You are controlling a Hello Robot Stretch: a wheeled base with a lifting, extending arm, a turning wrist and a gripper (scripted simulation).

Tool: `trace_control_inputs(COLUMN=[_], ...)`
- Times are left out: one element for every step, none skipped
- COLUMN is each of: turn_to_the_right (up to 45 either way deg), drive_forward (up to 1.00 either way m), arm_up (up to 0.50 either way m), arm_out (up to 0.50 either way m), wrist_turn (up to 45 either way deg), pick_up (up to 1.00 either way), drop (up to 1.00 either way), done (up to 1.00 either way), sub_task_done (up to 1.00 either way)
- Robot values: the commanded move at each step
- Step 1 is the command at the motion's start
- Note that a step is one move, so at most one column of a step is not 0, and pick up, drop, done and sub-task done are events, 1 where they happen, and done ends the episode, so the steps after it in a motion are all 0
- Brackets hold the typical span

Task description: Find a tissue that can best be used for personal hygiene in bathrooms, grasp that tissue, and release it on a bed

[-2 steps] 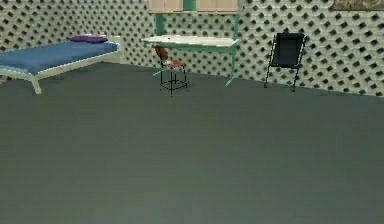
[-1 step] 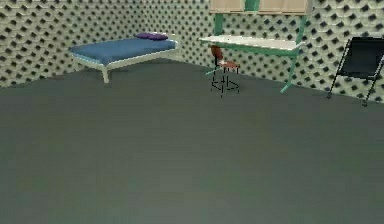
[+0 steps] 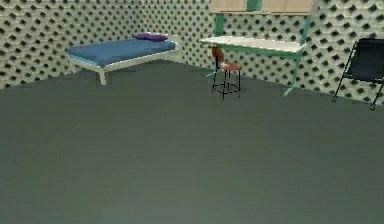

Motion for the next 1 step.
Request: trace_control_inputs(turn_to_the_right=[-3.0], drive_forward=[0.0], arm_up=[0.0], arm_out=[0.0], wrist_turn=[0.0], pick_up=[0.0], drop=[0.0], done=[0.0], sub_task_done=[0.0])
